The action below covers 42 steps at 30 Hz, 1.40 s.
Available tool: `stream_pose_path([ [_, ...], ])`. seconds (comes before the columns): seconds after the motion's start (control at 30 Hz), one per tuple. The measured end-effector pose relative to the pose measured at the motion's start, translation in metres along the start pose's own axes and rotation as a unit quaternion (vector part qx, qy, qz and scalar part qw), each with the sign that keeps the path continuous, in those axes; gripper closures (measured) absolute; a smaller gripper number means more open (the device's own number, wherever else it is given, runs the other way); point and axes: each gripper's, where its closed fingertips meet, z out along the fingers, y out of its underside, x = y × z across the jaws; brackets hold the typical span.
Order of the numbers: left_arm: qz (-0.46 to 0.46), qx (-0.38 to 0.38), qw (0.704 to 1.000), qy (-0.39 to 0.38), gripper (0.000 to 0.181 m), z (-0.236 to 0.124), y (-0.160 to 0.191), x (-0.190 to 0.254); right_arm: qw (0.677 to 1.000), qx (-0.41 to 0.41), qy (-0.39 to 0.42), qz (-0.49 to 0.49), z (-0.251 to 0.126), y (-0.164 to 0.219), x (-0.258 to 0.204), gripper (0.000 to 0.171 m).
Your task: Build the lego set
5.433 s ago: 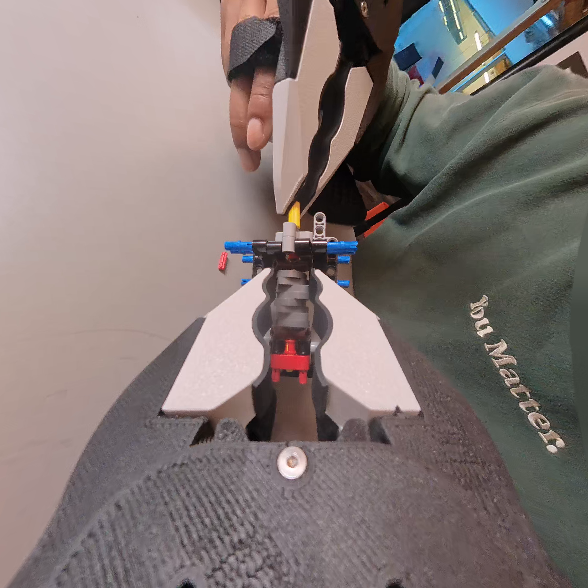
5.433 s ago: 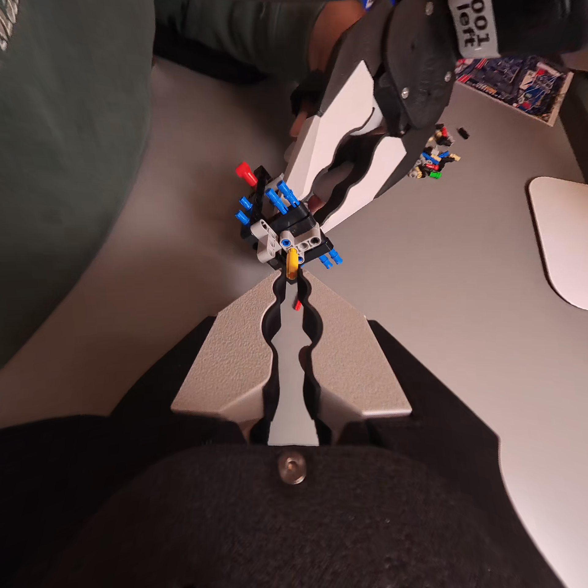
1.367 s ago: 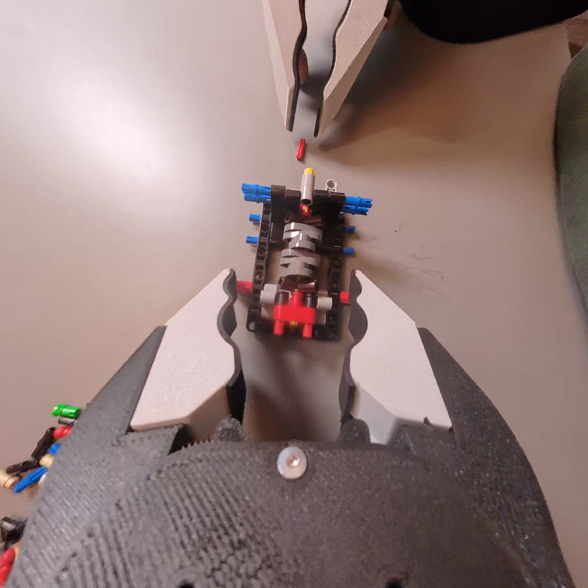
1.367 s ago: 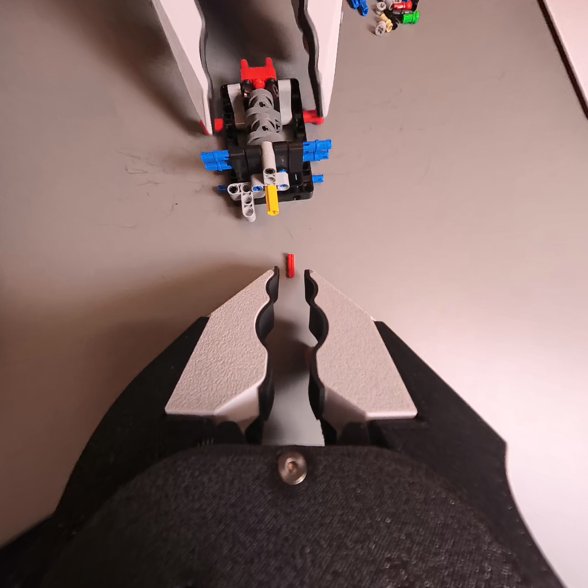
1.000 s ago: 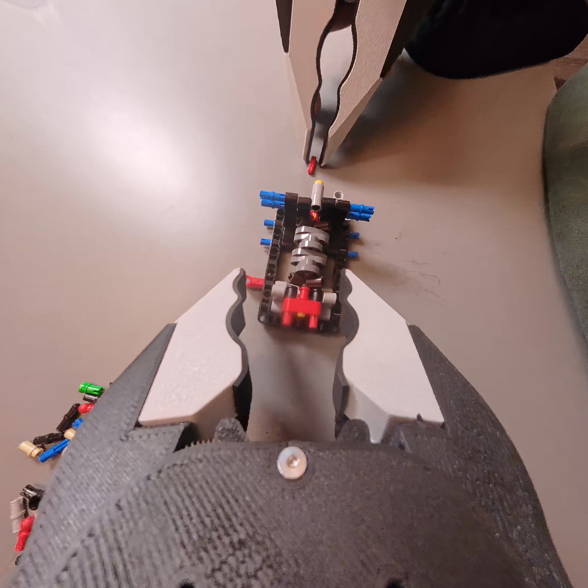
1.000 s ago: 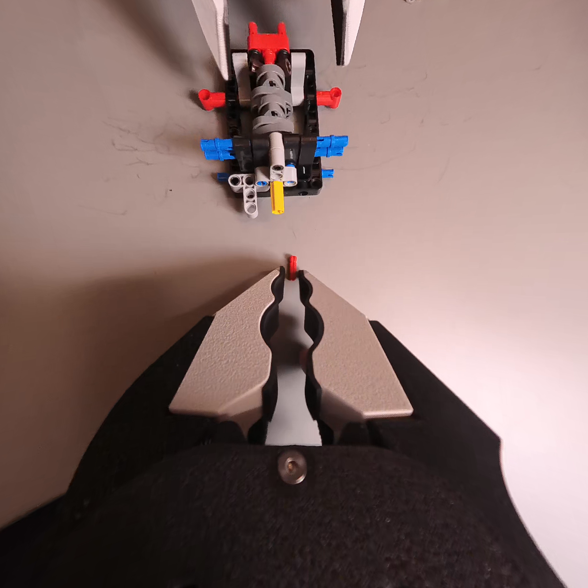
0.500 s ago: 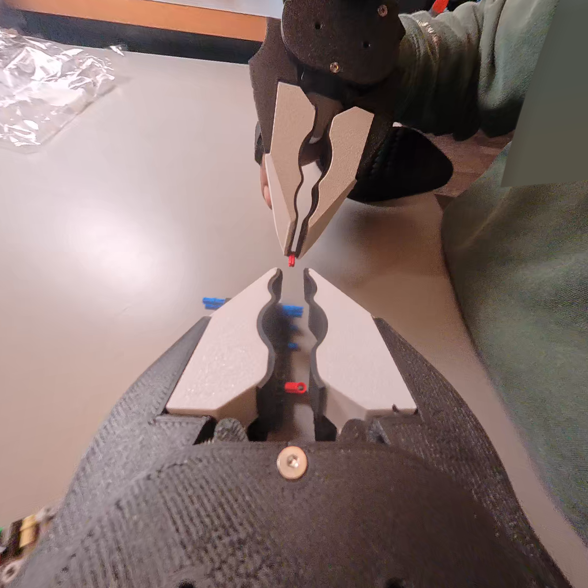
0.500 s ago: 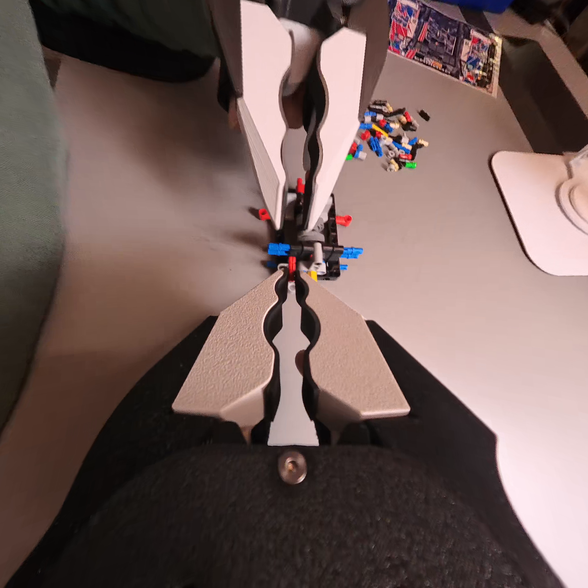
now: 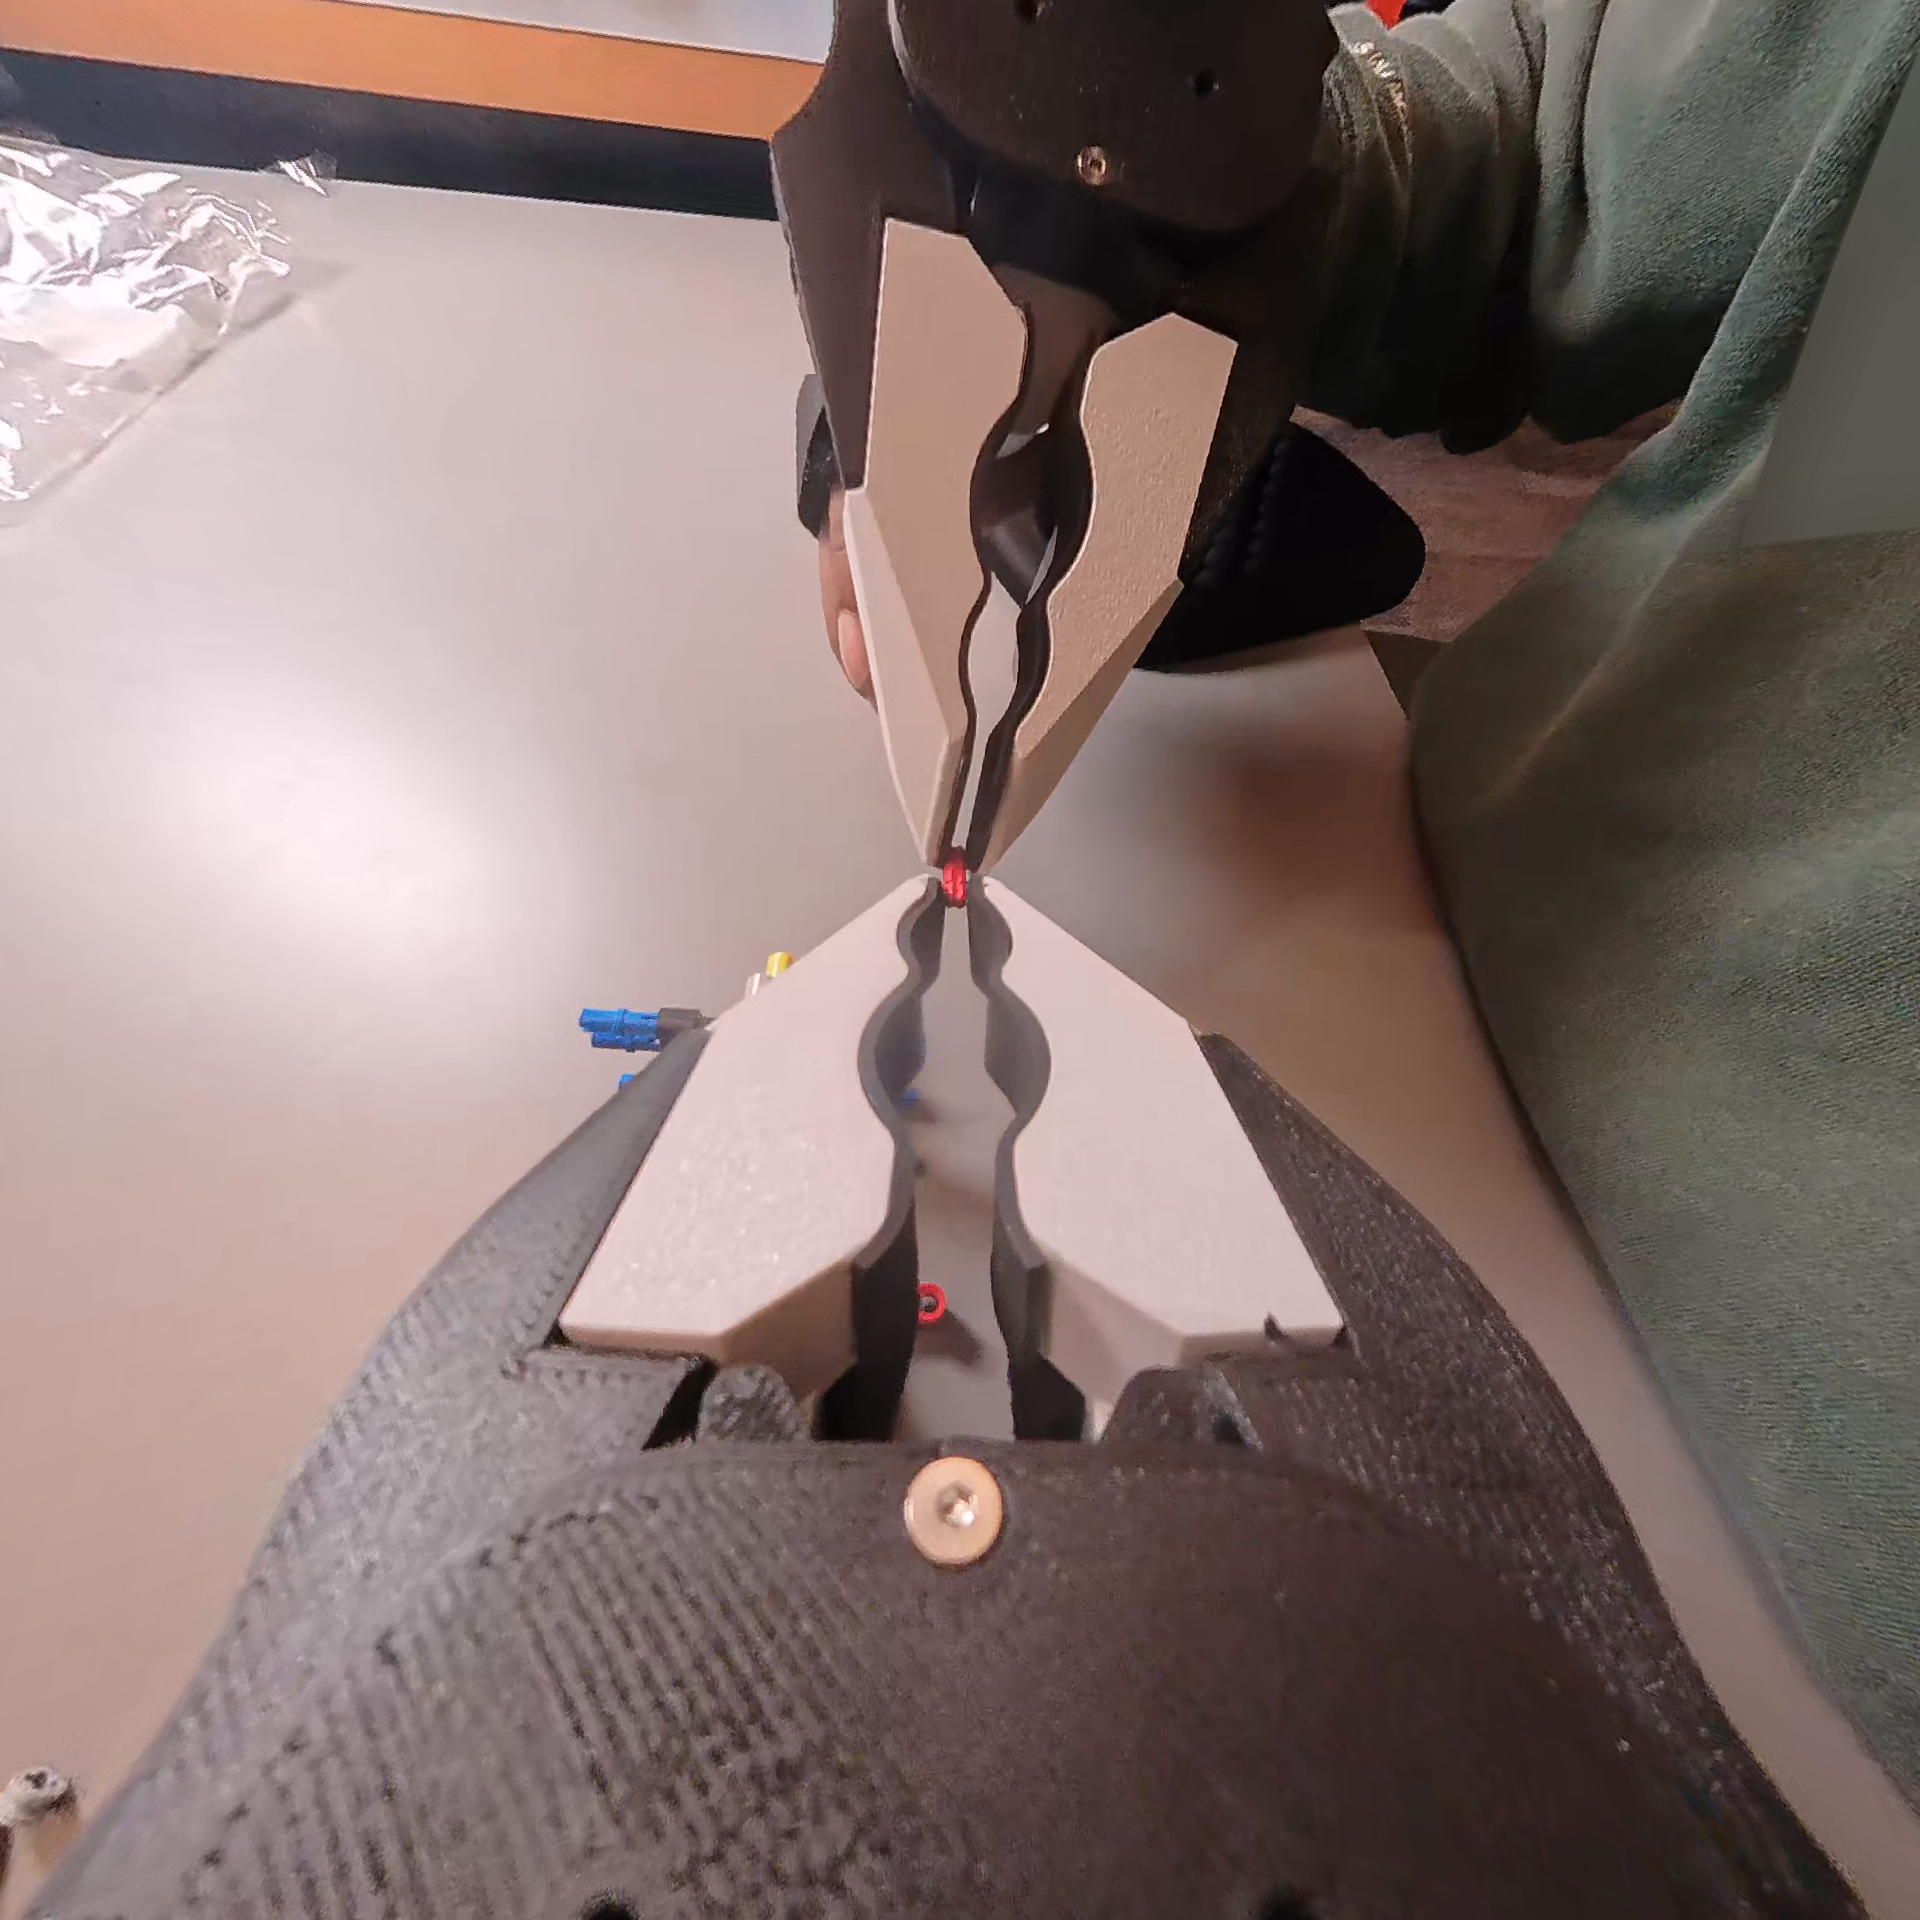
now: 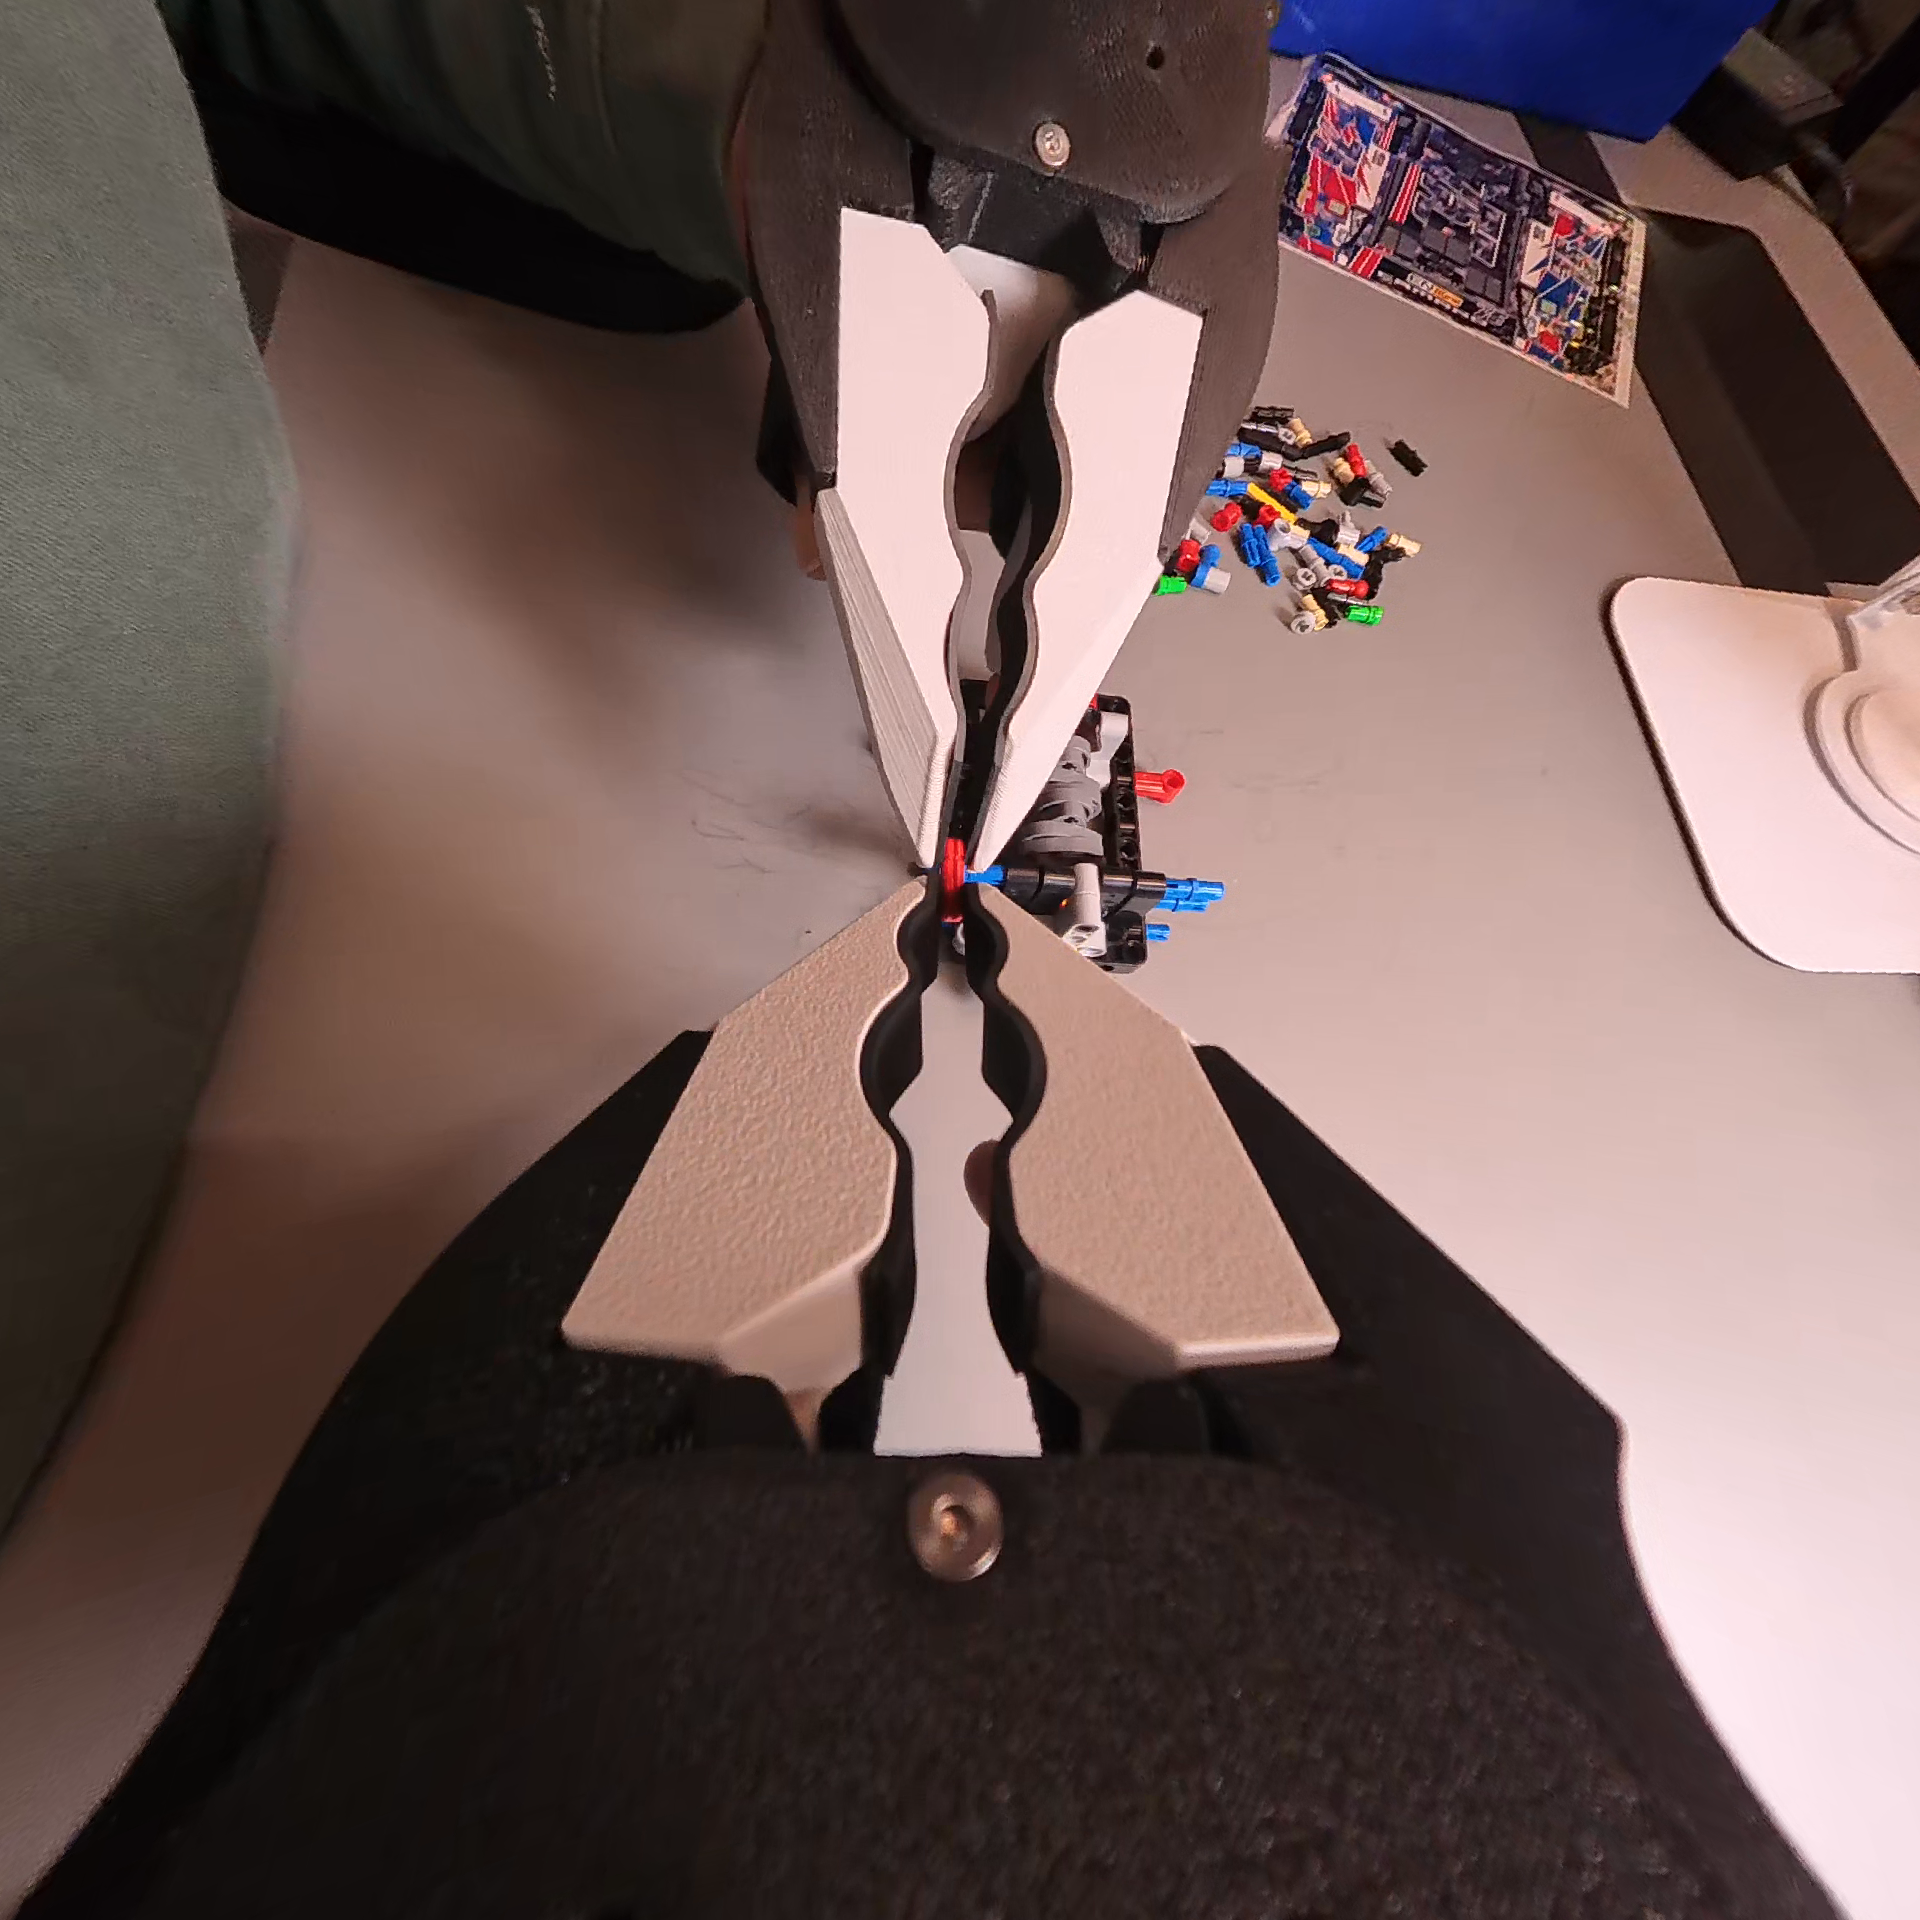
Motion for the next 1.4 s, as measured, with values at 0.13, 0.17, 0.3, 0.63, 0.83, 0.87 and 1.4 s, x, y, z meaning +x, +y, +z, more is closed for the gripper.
stream_pose_path([
  [0.13,-0.03,0.034,0.999,0.021,0.179,-0.003,-0.003,-0.001,1.0,0.007,0.006,0.004,-0.001,-0.003,0.002,0.17],
  [0.17,-0.036,0.043,0.998,0.027,0.179,-0.003,-0.005,-0.001,1.0,0.011,0.007,0.006,-0.002,-0.004,0.003,0.17],
  [0.3,-0.055,0.06,0.996,0.043,0.179,-0.004,-0.006,-0.001,1.0,0.019,0.012,0.009,-0.004,-0.007,0.003,0.17],
  [0.63,-0.102,0.148,0.981,0.074,0.179,-0.017,-0.027,-0.003,0.993,0.102,0.029,0.056,-0.016,-0.025,0.012,0.169],
  [0.83,-0.117,0.199,0.969,0.088,0.18,-0.027,-0.04,-0.003,0.962,0.236,0.034,0.132,-0.032,-0.04,0.018,0.164],
  [0.87,-0.118,0.2,0.969,0.089,0.18,-0.027,-0.041,-0.003,0.961,0.239,0.039,0.134,-0.032,-0.039,0.019,0.164],
  [1.4,-0.116,0.183,0.974,0.07,0.177,-0.022,-0.04,-0.007,0.959,0.238,0.019,0.149,-0.028,-0.036,0.018,0.17],
])
